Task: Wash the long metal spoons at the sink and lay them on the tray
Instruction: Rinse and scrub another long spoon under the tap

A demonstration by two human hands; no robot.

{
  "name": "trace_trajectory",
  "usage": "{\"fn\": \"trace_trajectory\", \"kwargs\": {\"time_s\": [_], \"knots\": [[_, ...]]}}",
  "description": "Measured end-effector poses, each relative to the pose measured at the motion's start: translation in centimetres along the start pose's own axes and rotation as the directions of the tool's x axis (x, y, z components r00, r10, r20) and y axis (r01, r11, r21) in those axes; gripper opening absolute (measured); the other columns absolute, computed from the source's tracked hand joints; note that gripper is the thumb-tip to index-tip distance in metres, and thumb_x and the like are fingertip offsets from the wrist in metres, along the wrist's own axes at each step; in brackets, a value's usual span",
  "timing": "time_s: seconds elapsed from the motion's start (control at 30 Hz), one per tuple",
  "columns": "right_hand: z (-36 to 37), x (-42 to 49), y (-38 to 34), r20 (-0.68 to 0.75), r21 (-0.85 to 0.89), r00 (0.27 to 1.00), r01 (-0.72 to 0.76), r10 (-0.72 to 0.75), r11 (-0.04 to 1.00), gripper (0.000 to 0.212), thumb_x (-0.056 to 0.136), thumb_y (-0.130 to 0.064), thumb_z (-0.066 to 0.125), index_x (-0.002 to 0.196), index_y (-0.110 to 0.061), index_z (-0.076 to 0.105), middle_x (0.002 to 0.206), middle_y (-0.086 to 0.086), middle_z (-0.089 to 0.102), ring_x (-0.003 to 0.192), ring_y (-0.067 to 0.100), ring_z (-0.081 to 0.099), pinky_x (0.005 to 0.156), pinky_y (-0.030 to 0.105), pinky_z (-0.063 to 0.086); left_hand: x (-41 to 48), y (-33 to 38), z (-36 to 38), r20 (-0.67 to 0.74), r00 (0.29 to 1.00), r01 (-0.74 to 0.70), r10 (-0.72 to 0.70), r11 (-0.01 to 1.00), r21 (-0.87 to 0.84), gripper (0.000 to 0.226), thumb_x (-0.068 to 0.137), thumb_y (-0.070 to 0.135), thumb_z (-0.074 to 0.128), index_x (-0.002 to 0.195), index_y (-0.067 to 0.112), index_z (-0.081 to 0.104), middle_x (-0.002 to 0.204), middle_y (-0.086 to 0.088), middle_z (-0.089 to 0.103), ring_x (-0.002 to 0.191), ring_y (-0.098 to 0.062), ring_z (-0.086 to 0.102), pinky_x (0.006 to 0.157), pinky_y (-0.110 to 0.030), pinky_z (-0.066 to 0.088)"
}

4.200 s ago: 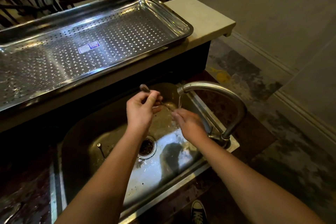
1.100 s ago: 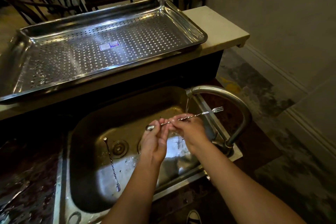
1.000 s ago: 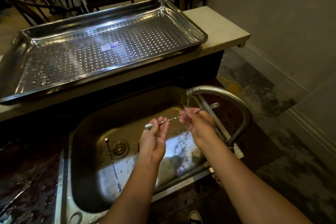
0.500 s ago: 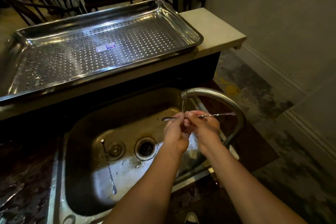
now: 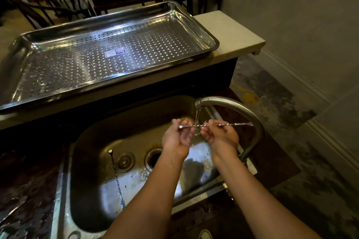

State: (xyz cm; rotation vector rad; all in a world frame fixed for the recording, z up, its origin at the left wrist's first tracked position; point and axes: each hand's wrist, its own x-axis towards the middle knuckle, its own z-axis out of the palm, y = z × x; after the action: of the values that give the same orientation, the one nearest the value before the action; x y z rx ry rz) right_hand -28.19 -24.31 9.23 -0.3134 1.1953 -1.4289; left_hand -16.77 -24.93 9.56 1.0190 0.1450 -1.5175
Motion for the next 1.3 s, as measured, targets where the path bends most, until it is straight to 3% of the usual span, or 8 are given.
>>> {"fn": "trace_trajectory", "kwargs": {"time_s": [0.2, 0.37, 0.47, 0.6, 0.73, 0.87, 1.0, 1.3], "knots": [[0.3, 0.4, -0.3, 0.108, -0.088, 0.993, -0.031, 0.041, 0.996, 0.017, 0.088, 0.008, 0.063, 0.099, -0.004, 0.060, 0.074, 0.013, 0.071, 0.057, 0.016, 0.066, 0.055, 0.025, 0.056, -0.2, 1.2, -2.1, 0.022, 0.996, -0.090, 0.087, 0.947, 0.308, 0.024, 0.097, 0.026, 0.055, 0.100, 0.003, 0.063, 0.084, -0.013, 0.072, 0.071, -0.023, 0.072, 0.058, -0.033, 0.059], [0.6, 0.9, -0.1, 0.167, -0.077, 0.985, -0.020, 0.033, 0.997, 0.017, 0.089, 0.009, 0.061, 0.101, -0.003, 0.060, 0.073, 0.008, 0.074, 0.054, 0.013, 0.063, 0.053, 0.023, 0.054, -1.0, 0.5, -3.4, 0.084, 0.995, -0.104, 0.063, 0.658, 0.746, 0.035, 0.097, 0.036, 0.053, 0.091, 0.003, 0.061, 0.050, -0.004, 0.045, 0.036, -0.016, 0.039, 0.037, -0.018, 0.025], [0.6, 1.1, 0.0, 0.167, -0.145, 0.983, -0.050, 0.075, 0.988, 0.011, 0.091, 0.002, 0.061, 0.098, -0.007, 0.063, 0.075, 0.009, 0.074, 0.053, 0.013, 0.059, 0.051, 0.025, 0.052, -1.5, -0.1, -2.6, 0.165, 0.985, -0.156, 0.055, 0.700, 0.697, 0.029, 0.097, 0.028, 0.055, 0.072, 0.016, 0.049, 0.053, 0.000, 0.032, 0.042, -0.012, 0.027, 0.040, -0.020, 0.019], [0.9, 0.8, 0.6, 0.194, -0.380, 0.972, -0.052, 0.134, 0.924, 0.004, 0.092, -0.008, 0.064, 0.094, -0.012, 0.065, 0.068, 0.007, 0.068, 0.053, 0.016, 0.056, 0.055, 0.029, 0.051, -2.0, -0.9, -1.5, 0.276, 0.960, -0.195, 0.035, 0.791, 0.579, 0.014, 0.098, 0.007, 0.048, 0.090, 0.002, 0.059, 0.065, -0.010, 0.051, 0.051, -0.015, 0.045, 0.047, -0.024, 0.038], [0.9, 1.5, -0.4, 0.199, -0.320, 0.979, 0.014, 0.052, 0.947, 0.007, 0.092, -0.003, 0.063, 0.089, -0.009, 0.067, 0.068, 0.006, 0.066, 0.052, 0.013, 0.057, 0.048, 0.024, 0.049, -1.9, -0.1, -3.3, 0.323, 0.944, -0.237, 0.063, 0.811, 0.535, 0.021, 0.096, -0.003, 0.047, 0.103, 0.001, 0.066, 0.068, -0.008, 0.063, 0.061, -0.019, 0.061, 0.057, -0.027, 0.052], [1.4, 1.7, 0.5, 0.184, -0.289, 0.979, -0.026, 0.083, 0.957, 0.009, 0.092, -0.004, 0.062, 0.086, -0.010, 0.065, 0.069, 0.007, 0.068, 0.049, 0.010, 0.057, 0.044, 0.022, 0.047, -1.9, 1.0, -5.1, 0.276, 0.953, -0.277, 0.125, 0.727, 0.628, 0.018, 0.094, 0.000, 0.054, 0.108, 0.002, 0.065, 0.068, -0.010, 0.066, 0.054, -0.018, 0.060, 0.050, -0.027, 0.051], [1.6, 0.4, 2.7, 0.312, -0.400, 0.910, -0.135, 0.273, 0.906, 0.002, 0.091, -0.006, 0.066, 0.093, -0.006, 0.066, 0.076, 0.012, 0.071, 0.053, 0.011, 0.060, 0.046, 0.021, 0.047, -2.2, 1.6, -5.8, 0.279, 0.951, -0.302, 0.134, 0.590, 0.748, 0.017, 0.094, 0.022, 0.060, 0.091, 0.011, 0.072, 0.057, -0.005, 0.049, 0.042, -0.011, 0.034, 0.040, -0.022, 0.026], [2.6, 2.1, 0.0, 0.103, -0.167, 0.986, -0.112, 0.130, 0.980, 0.021, 0.101, -0.020, 0.051, 0.086, -0.010, 0.060, 0.070, 0.010, 0.067, 0.040, 0.008, 0.051, 0.038, 0.020, 0.038, -2.8, 4.5, -11.6, 0.260, 0.922, -0.359, 0.286, 0.384, 0.851, 0.013, 0.092, 0.017, 0.063, 0.081, 0.016, 0.071, 0.056, 0.003, 0.056, 0.043, -0.008, 0.042, 0.039, -0.021, 0.035]]}}
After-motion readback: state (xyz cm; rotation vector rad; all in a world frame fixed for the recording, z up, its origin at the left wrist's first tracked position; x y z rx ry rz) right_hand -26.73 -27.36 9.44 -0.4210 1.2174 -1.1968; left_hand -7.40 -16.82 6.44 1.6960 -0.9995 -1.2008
